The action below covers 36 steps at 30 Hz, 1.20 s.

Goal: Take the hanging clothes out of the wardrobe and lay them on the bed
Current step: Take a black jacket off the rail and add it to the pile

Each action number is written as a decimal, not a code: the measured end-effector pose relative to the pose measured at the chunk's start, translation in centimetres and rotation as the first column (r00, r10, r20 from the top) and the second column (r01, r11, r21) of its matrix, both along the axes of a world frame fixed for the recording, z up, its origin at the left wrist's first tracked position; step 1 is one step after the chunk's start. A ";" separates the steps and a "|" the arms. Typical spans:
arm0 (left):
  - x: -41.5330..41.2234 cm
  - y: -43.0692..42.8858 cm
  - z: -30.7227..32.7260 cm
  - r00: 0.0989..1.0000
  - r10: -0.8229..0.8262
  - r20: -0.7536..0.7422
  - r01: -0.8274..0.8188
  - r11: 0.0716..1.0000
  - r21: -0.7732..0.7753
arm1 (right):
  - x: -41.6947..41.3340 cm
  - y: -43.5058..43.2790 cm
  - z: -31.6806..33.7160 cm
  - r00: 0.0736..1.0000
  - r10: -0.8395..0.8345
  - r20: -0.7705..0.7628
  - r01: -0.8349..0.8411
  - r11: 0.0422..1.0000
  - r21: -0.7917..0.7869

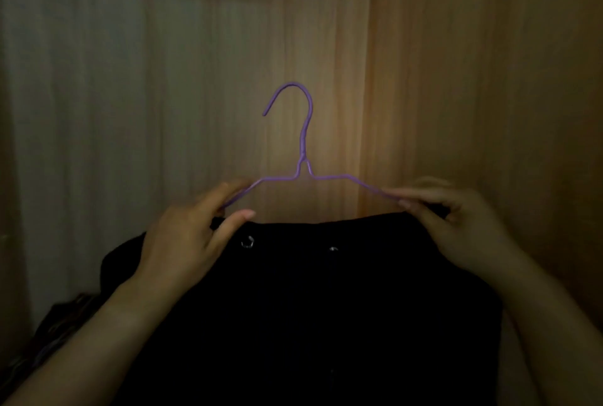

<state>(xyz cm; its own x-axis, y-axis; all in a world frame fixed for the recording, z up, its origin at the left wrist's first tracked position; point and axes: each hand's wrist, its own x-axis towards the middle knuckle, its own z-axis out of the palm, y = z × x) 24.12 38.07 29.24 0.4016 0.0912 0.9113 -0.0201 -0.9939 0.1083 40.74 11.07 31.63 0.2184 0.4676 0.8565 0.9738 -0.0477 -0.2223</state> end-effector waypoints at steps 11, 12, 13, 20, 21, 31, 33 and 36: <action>-4.7 -7.1 -14.4 0.968 -0.222 -0.115 0.197 0.961 -0.196 | -12.7 -8.5 -17.0 0.919 -0.344 -0.192 0.355 0.934 0.026; -5.5 -7.9 -15.5 0.951 -0.280 -0.127 0.250 0.945 -0.211 | -14.8 -9.5 -18.4 0.892 -0.399 -0.212 0.414 0.910 0.027; -6.4 -8.6 -16.7 0.929 -0.340 -0.145 0.305 0.927 -0.220 | -17.1 -10.4 -19.8 0.859 -0.453 -0.237 0.470 0.883 0.017; -13.0 -13.9 -23.6 0.761 -0.578 -0.295 0.533 0.816 -0.223 | -33.3 -16.4 -27.7 0.611 -0.679 -0.407 0.700 0.704 -0.123; -13.9 -14.8 -24.2 0.740 -0.601 -0.302 0.558 0.799 -0.223 | -35.3 -17.1 -28.2 0.577 -0.702 -0.417 0.730 0.673 -0.123; -21.9 -26.9 -25.9 0.469 -0.801 -0.372 0.794 0.567 -0.220 | -53.8 -24.4 -30.8 0.251 -0.859 -0.446 0.937 0.332 -0.112; -23.8 -30.1 -26.4 0.402 -0.830 -0.387 0.821 0.514 -0.247 | -57.5 -26.5 -31.2 0.168 -0.876 -0.451 0.960 0.249 -0.125; -27.6 -35.1 -27.3 0.318 -0.864 -0.389 0.856 0.439 -0.275 | -63.1 -29.9 -32.3 0.084 -0.884 -0.460 0.977 0.164 -0.135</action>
